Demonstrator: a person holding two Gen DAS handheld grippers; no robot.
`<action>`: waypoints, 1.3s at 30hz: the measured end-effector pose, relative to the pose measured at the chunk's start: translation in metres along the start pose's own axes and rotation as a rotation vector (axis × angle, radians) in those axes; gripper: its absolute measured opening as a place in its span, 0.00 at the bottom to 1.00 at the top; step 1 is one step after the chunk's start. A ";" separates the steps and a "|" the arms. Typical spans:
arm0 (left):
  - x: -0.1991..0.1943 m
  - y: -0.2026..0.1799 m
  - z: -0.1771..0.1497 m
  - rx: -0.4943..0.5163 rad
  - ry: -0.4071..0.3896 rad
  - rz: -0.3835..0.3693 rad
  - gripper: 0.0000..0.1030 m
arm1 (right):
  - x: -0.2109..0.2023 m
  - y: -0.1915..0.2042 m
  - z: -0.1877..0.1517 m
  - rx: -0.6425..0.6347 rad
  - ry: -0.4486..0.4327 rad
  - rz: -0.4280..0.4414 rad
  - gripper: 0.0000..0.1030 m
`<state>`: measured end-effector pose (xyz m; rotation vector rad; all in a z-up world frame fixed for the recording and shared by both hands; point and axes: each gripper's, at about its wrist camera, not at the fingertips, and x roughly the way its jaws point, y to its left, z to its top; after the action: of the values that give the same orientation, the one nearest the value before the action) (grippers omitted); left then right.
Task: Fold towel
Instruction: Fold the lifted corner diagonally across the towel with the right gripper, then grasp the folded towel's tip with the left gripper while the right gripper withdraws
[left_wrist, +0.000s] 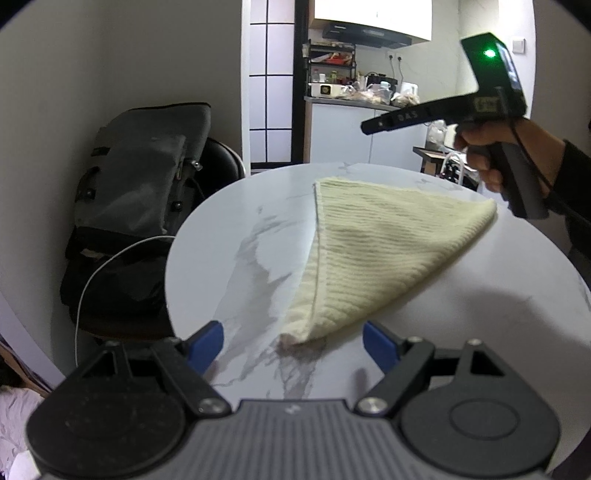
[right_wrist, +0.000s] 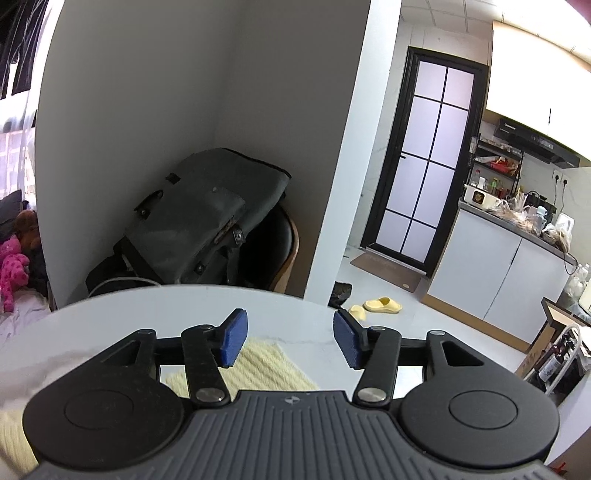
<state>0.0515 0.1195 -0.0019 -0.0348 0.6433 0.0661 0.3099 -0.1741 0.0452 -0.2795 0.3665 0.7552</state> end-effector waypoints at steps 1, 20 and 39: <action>0.002 0.000 0.000 0.001 0.003 -0.004 0.80 | -0.003 -0.001 -0.002 0.001 0.003 0.000 0.55; 0.015 -0.010 0.005 0.003 -0.005 -0.060 0.18 | -0.046 -0.003 -0.043 0.010 0.038 0.036 0.55; -0.004 -0.005 0.002 -0.089 -0.064 -0.063 0.06 | -0.094 0.021 -0.088 0.090 0.090 0.045 0.55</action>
<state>0.0496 0.1148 0.0018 -0.1381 0.5751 0.0343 0.2127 -0.2503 0.0033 -0.2212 0.4921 0.7694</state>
